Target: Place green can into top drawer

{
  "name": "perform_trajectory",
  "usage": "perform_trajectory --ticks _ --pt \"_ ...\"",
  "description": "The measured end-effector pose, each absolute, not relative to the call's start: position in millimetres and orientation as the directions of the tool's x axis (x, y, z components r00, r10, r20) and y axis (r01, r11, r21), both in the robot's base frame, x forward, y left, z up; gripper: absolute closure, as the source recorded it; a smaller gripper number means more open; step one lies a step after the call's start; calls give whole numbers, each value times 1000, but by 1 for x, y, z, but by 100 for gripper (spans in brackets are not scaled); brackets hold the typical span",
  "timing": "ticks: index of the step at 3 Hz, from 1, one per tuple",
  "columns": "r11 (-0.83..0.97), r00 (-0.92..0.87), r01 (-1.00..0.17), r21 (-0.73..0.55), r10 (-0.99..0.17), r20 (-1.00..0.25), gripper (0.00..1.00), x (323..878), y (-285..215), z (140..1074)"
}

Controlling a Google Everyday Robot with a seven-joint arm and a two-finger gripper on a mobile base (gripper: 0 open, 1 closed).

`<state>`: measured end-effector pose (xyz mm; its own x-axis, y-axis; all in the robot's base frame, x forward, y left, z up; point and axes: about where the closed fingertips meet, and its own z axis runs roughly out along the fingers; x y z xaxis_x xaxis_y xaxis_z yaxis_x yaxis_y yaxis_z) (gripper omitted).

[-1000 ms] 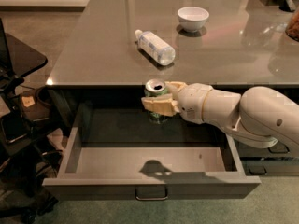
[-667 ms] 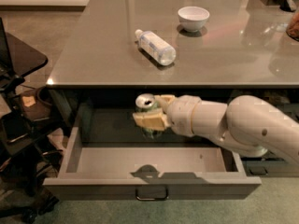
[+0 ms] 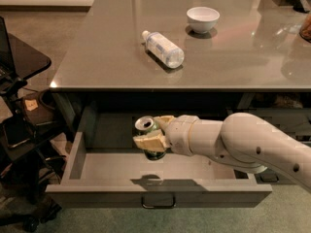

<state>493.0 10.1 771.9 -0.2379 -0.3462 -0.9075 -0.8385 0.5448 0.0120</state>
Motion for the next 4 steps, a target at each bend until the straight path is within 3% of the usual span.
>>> perform_trajectory --ticks 1,4 --pt "538 -243 -842 44 -305 -921 100 519 61 733" --pt "577 -278 -815 51 -312 -909 100 528 62 695"
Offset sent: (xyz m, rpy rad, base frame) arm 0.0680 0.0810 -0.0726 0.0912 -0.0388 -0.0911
